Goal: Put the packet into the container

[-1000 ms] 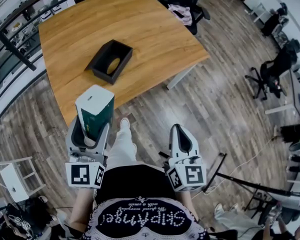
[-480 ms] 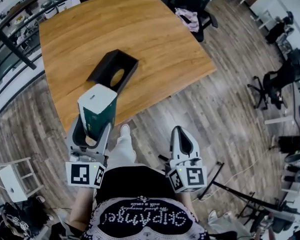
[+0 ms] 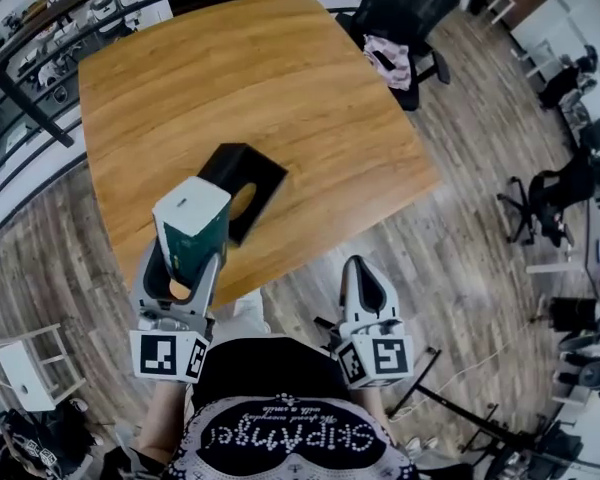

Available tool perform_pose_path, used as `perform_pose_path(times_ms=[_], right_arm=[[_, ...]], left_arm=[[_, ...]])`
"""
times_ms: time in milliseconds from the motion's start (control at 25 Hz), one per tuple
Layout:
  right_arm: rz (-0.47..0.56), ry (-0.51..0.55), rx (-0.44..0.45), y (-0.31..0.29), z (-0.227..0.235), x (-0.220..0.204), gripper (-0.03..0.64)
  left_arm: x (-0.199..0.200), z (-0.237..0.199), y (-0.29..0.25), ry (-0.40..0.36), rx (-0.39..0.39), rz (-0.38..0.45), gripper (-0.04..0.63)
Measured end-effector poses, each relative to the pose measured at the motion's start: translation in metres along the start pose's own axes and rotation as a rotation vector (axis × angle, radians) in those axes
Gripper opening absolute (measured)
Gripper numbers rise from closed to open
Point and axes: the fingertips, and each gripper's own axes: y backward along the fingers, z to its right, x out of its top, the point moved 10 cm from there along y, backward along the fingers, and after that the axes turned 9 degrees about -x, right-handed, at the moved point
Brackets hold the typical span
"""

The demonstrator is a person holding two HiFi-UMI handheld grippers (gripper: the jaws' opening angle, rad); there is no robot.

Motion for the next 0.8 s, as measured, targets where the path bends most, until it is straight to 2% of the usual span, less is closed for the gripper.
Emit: perform_pose_path(times_ms=[480, 800], right_arm=[[-0.025, 0.019, 0.041, -0.059, -0.026, 0.014, 0.035], [-0.038, 0.035, 0.062, -0.073, -0.032, 0.015, 0.035]], left_arm=[[0.008, -0.046, -0.028, 0.017, 0.026, -0.001, 0.373], [0.003, -0.054, -0.025, 0.036, 0.062, -0.014, 0.371]])
